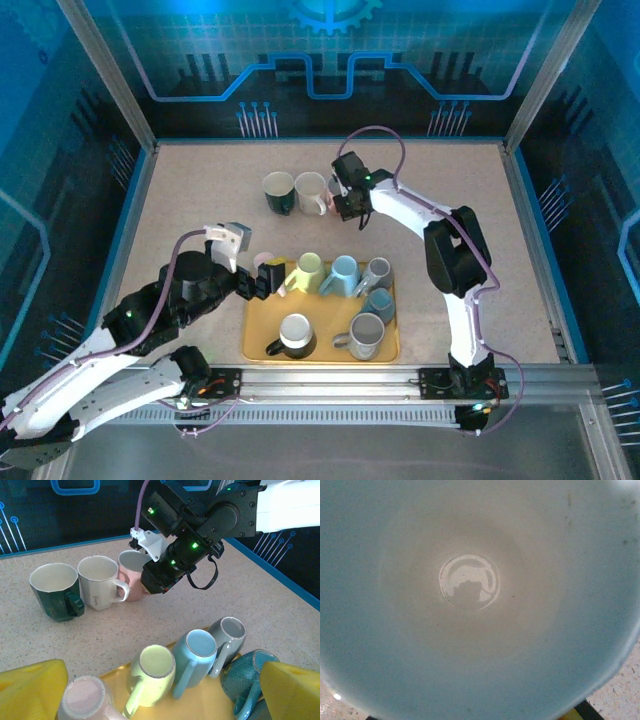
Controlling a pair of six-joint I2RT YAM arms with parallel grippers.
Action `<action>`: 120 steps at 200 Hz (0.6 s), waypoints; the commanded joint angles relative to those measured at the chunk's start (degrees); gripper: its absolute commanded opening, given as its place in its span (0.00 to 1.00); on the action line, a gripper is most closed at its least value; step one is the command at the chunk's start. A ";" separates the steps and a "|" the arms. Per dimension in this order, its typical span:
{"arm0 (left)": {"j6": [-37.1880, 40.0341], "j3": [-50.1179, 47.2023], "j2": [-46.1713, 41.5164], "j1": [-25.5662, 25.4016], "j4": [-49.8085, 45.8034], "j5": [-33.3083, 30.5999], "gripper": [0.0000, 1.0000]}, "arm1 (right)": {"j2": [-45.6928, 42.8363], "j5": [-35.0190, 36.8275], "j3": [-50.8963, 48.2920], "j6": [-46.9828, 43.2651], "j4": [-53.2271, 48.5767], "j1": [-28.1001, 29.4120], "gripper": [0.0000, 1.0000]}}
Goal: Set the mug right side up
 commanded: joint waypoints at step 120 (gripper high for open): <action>-0.89 -0.35 0.36 1.95 0.23 -1.48 0.99 | -2.83 1.01 0.58 1.03 1.04 1.18 0.34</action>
